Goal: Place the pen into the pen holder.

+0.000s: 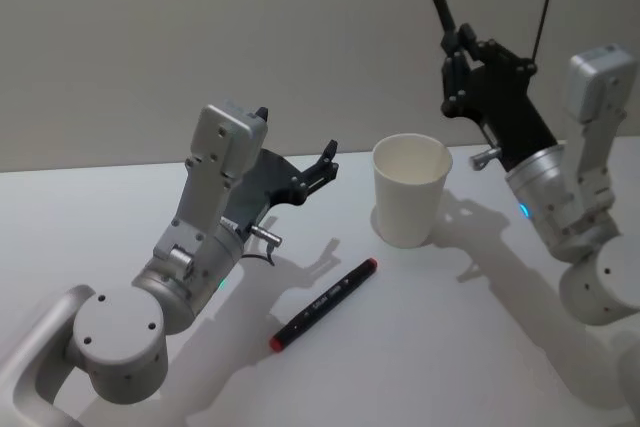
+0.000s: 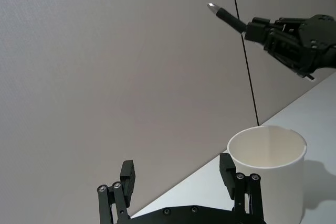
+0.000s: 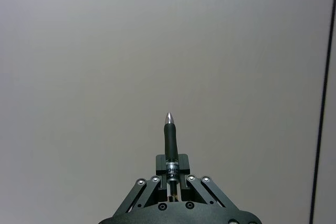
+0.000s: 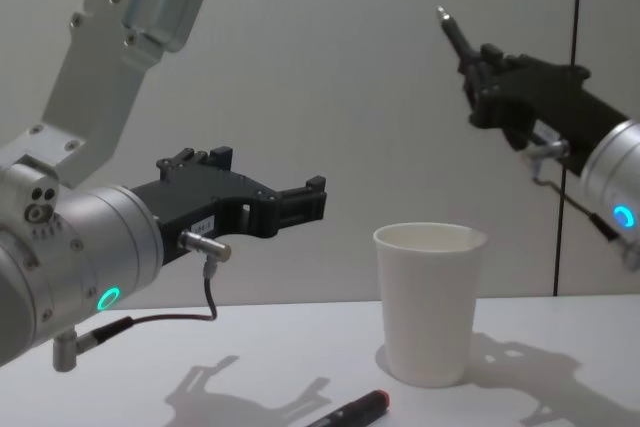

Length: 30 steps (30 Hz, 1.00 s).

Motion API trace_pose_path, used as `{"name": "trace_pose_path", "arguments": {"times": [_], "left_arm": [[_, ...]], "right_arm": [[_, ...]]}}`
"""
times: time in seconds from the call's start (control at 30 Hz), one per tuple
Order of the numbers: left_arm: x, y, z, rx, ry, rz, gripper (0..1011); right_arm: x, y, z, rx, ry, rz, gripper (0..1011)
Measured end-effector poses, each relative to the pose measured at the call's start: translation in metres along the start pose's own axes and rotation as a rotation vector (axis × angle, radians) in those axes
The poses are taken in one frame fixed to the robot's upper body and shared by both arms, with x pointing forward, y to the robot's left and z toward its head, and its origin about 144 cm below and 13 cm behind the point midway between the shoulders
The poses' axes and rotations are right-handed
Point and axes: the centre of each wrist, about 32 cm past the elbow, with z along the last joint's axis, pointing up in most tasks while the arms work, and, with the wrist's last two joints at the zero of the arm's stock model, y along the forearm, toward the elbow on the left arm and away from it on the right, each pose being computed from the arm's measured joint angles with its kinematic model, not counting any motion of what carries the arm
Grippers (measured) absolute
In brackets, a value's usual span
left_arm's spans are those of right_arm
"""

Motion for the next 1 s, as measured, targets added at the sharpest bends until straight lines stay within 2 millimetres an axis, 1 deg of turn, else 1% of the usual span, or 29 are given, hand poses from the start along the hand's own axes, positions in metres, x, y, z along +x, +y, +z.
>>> {"name": "trace_pose_path", "arguments": {"times": [0.57, 1.0], "left_arm": [[0.0, 0.0, 0.0, 0.0, 0.0, 0.0, 1001], [0.0, 0.0, 0.0, 0.0, 0.0, 0.0, 1001]], "right_arm": [[-0.019, 0.013, -0.028, 0.01, -0.035, 0.055, 117], [-0.027, 0.009, -0.048, 0.004, -0.059, 0.078, 117]]}}
